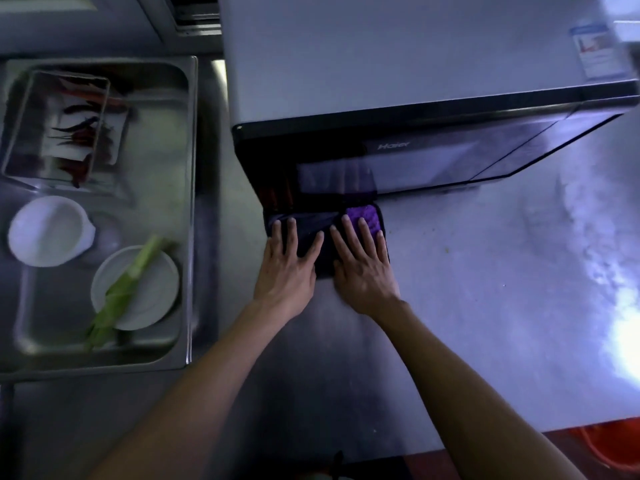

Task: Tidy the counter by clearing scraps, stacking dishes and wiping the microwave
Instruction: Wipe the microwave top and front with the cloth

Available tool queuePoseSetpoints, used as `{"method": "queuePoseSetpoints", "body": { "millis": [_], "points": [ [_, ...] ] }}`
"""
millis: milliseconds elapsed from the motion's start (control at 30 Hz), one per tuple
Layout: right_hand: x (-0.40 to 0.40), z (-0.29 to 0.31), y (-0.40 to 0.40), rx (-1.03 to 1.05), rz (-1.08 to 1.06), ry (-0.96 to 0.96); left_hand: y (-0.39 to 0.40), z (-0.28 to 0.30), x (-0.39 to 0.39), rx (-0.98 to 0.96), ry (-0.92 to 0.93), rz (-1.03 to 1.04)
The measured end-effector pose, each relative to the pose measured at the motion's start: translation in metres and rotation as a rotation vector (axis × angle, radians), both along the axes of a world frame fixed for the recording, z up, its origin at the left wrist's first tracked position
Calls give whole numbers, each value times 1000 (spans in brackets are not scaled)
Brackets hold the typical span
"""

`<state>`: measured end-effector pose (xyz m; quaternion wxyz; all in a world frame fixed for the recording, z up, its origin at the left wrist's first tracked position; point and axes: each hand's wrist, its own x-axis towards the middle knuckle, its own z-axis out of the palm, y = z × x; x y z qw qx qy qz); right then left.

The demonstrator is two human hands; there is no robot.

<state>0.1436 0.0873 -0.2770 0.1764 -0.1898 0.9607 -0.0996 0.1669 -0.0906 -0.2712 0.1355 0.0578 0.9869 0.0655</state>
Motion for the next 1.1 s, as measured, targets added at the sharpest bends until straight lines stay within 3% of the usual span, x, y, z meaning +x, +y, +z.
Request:
{"method": "queuePoseSetpoints", "body": {
  "millis": [700, 1100],
  "points": [
    [-49, 0, 235, -2, -237, -7, 238, -10, -83, 64, -6, -163],
    [16, 3, 221, 23, -316, -33, 228, -9, -31, 74, -19, -247]
  ]
}}
